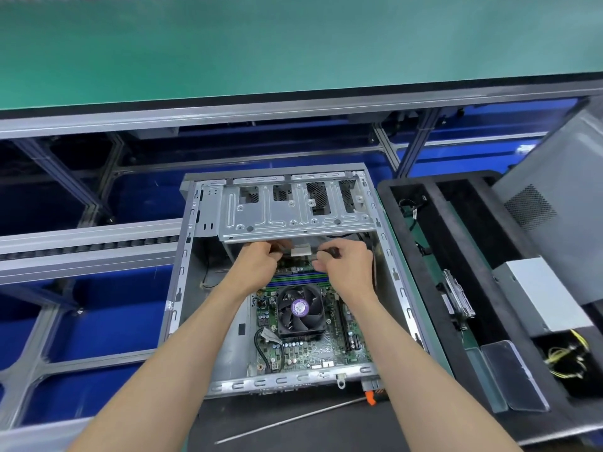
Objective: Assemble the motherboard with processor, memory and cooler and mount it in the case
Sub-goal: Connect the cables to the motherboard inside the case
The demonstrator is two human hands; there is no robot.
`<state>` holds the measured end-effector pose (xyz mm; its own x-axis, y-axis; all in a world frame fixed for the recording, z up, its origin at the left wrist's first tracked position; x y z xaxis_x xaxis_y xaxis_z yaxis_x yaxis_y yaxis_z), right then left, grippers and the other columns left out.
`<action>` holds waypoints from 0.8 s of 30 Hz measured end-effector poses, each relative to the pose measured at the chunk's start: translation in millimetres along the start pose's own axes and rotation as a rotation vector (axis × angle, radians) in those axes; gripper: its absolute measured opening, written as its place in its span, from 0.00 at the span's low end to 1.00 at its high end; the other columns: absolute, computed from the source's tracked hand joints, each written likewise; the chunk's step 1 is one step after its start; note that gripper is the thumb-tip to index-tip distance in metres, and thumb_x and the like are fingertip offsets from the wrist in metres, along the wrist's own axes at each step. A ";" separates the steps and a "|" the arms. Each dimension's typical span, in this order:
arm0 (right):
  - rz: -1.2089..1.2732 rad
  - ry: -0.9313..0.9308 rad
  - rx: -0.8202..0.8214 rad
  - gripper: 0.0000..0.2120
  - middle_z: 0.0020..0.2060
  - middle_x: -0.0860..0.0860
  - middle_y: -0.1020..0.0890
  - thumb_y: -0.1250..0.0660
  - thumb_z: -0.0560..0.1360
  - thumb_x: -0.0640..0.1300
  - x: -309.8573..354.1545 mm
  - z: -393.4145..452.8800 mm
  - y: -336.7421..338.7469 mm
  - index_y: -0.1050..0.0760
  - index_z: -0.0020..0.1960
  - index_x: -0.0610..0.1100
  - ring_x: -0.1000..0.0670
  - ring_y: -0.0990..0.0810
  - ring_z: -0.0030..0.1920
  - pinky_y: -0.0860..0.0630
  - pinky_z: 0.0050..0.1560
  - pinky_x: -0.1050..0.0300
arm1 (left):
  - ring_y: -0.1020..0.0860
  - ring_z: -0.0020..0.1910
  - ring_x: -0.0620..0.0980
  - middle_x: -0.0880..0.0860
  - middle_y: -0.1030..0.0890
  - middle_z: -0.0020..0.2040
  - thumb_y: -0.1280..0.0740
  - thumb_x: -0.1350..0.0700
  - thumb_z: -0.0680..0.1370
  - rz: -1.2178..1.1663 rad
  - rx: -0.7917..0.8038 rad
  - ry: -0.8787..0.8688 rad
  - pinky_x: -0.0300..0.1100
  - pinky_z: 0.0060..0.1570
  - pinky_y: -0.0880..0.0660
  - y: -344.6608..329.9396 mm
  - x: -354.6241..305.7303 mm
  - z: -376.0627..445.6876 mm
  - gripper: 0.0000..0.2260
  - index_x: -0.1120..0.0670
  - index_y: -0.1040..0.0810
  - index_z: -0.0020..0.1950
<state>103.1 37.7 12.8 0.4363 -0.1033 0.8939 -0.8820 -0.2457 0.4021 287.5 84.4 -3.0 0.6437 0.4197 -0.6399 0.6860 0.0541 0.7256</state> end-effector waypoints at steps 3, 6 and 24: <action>0.121 0.079 0.060 0.05 0.38 0.51 0.13 0.24 0.72 0.37 9.2 -5.0 -2.7 0.14 0.48 0.42 0.55 0.14 0.39 0.19 0.45 0.63 | 0.27 0.36 0.43 0.40 0.29 0.34 0.35 0.58 0.82 0.051 -0.045 -0.006 0.29 0.33 0.34 -0.3 -1.9 -1.6 0.17 0.47 0.31 0.34; 0.255 0.122 0.152 0.08 0.42 0.50 0.13 0.25 0.72 0.34 14.6 -9.0 -5.0 0.14 0.50 0.40 0.54 0.14 0.46 0.20 0.50 0.62 | 0.26 0.43 0.54 0.45 0.27 0.35 0.36 0.56 0.82 0.086 -0.009 0.012 0.41 0.43 0.34 -2.8 -2.4 -1.5 0.13 0.50 0.29 0.37; 0.338 0.177 0.206 0.11 0.48 0.47 0.13 0.27 0.73 0.32 15.4 -8.7 -7.4 0.16 0.55 0.37 0.51 0.15 0.52 0.20 0.59 0.53 | 0.24 0.46 0.54 0.53 0.22 0.43 0.35 0.54 0.82 0.097 -0.006 -0.022 0.42 0.43 0.34 -1.9 -0.9 -1.0 0.10 0.60 0.21 0.48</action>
<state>114.8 46.4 25.3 0.0755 -0.0480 0.9960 -0.9084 -0.4152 0.0488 285.3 84.7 -3.6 0.7140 0.4034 -0.5723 0.6185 0.0196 0.7855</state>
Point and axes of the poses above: each hand's wrist, its own z-axis towards the middle knuckle, its own y-axis out of the back of the hand, x = y × z, the point moved 3 cm from there along z, towards the middle knuckle
